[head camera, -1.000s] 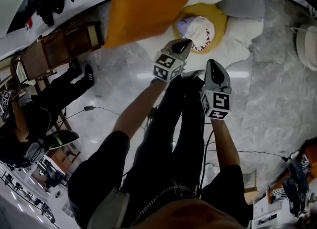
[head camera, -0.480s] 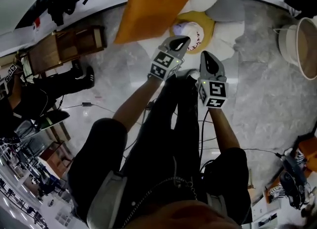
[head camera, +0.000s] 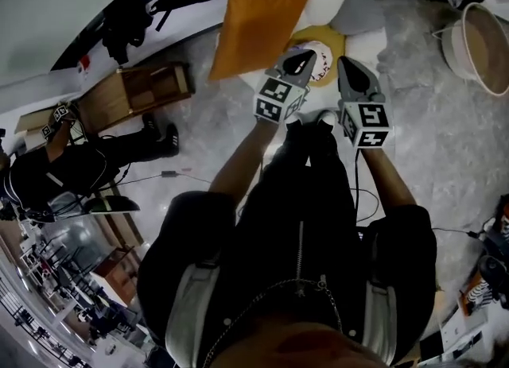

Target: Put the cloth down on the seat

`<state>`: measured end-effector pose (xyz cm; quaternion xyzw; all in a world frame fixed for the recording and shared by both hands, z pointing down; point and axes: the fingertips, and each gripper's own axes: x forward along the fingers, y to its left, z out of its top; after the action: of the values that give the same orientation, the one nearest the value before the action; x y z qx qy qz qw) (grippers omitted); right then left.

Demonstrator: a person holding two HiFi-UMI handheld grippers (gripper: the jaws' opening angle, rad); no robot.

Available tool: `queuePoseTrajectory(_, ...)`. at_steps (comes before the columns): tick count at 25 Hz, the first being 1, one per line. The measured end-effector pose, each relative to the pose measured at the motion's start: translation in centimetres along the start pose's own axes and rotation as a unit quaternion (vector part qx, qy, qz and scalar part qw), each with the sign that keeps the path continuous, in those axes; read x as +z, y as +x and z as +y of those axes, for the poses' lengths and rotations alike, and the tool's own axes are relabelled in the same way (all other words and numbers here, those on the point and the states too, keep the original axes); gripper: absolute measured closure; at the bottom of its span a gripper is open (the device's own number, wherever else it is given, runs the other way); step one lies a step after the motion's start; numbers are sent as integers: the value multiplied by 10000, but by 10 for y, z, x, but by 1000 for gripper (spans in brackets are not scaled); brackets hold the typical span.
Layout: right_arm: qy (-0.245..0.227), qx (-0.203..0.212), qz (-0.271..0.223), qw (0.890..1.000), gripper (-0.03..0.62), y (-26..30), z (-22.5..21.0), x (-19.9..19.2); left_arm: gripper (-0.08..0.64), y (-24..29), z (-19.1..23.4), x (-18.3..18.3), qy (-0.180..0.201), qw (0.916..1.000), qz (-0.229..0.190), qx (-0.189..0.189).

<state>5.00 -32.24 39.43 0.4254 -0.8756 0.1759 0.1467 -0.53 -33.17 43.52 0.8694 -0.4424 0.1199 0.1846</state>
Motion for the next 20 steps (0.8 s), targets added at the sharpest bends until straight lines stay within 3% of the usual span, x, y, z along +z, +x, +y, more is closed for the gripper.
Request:
queuePoseTrajectory(11, 97, 181, -398, 9990, 595, -50, -4, 71, 551, -16, -41, 71, 315, 9987, -393, 101)
queuePoseTrajectory(20, 16, 275, -605, 9978, 595, -54, 12, 97, 551, -31, -36, 96, 366, 9972, -623, 187)
